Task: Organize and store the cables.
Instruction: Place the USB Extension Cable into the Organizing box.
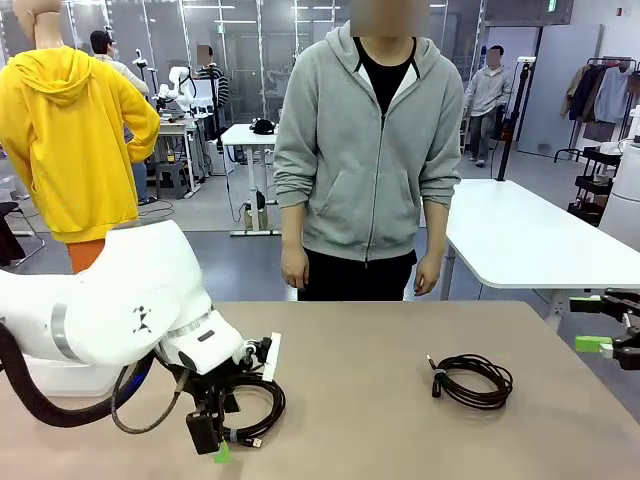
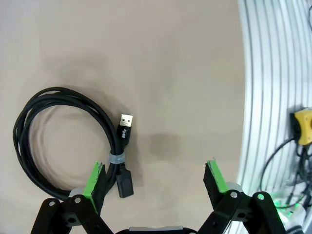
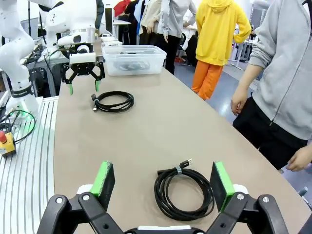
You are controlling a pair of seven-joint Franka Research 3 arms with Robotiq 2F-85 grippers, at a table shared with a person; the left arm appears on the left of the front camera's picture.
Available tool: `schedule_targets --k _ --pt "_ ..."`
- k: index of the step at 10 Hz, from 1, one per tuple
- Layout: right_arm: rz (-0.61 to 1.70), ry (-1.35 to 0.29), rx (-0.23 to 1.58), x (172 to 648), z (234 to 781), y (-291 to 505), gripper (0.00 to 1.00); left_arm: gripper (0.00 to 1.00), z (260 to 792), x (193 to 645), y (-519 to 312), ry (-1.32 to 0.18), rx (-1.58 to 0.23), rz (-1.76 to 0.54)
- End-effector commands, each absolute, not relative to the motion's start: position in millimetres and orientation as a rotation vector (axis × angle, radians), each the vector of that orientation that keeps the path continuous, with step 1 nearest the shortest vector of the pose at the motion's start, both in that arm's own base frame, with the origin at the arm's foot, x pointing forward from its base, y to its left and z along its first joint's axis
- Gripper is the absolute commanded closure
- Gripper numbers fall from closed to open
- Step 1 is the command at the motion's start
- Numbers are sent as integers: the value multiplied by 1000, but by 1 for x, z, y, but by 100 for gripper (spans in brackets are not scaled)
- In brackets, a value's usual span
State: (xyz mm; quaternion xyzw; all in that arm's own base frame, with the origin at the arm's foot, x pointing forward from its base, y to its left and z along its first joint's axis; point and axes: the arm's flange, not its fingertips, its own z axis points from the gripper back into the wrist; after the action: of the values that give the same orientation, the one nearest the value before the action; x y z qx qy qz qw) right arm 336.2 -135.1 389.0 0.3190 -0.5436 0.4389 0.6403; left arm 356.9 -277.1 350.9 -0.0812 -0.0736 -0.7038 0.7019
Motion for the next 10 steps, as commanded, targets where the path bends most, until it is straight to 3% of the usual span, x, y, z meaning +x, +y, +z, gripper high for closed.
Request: schedule_targets --k 1,3,8,9,10 --pt "1011 -1237 736 339 389 -130 0 0 336 361 -283 -194 -104 -1554" --pt "1011 -1237 736 339 389 -130 0 0 323 370 -285 -203 -31 -1563" --pt "1011 -1237 736 339 389 -130 0 0 305 398 -294 -142 -43 -1561" --pt "1011 -1237 736 339 389 -130 0 14 304 403 -292 -135 -44 -1541" --pt "1011 -1237 736 339 389 -130 0 60 304 406 -292 -115 -49 -1526"
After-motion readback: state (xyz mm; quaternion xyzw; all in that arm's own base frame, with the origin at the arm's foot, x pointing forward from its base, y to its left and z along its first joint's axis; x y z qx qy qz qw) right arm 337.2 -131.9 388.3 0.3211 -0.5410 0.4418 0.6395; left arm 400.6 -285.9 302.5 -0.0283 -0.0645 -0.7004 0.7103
